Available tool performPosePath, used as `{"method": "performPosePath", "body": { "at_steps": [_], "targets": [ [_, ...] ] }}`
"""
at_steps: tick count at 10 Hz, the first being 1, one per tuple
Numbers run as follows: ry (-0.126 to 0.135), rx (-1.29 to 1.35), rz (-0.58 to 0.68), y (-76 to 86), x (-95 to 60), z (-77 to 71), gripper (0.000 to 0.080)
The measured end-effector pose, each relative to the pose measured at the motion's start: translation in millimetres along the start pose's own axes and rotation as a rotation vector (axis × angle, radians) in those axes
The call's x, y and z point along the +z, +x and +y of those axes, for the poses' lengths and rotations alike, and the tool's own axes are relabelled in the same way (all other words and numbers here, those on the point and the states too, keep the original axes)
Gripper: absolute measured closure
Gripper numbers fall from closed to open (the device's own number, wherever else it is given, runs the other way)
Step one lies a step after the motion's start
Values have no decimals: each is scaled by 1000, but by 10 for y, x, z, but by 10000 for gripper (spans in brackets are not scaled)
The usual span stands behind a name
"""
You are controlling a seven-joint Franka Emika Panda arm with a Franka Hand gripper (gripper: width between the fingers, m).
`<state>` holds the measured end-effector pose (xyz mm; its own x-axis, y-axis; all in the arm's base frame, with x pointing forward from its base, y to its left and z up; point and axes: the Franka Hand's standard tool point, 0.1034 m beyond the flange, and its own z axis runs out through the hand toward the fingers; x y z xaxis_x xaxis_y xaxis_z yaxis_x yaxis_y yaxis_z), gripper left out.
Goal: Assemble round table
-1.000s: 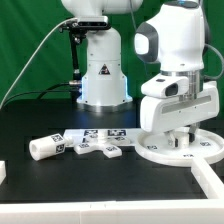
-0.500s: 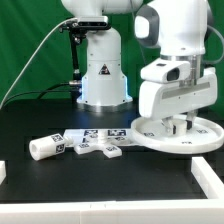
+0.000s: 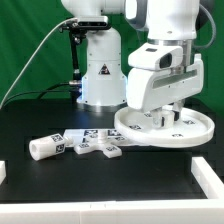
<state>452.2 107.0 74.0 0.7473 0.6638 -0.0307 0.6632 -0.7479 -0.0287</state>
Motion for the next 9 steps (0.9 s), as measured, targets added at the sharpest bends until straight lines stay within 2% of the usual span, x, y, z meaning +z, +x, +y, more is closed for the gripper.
{"method": "performPosePath", "body": {
  "at_steps": [1, 2, 3, 4, 5, 7, 9],
  "targets": [
    [3, -15, -4, -8, 9, 41, 396],
    [17, -58, -21, -1, 2, 250, 396],
    [31, -82, -37, 97, -52, 545, 396],
    [31, -142, -20, 203, -34, 741, 396],
    [30, -170, -13, 223, 39, 812, 396],
    [33, -149, -18, 208, 43, 768, 396],
    [35, -187, -20, 190, 76, 820, 396]
  ]
}}
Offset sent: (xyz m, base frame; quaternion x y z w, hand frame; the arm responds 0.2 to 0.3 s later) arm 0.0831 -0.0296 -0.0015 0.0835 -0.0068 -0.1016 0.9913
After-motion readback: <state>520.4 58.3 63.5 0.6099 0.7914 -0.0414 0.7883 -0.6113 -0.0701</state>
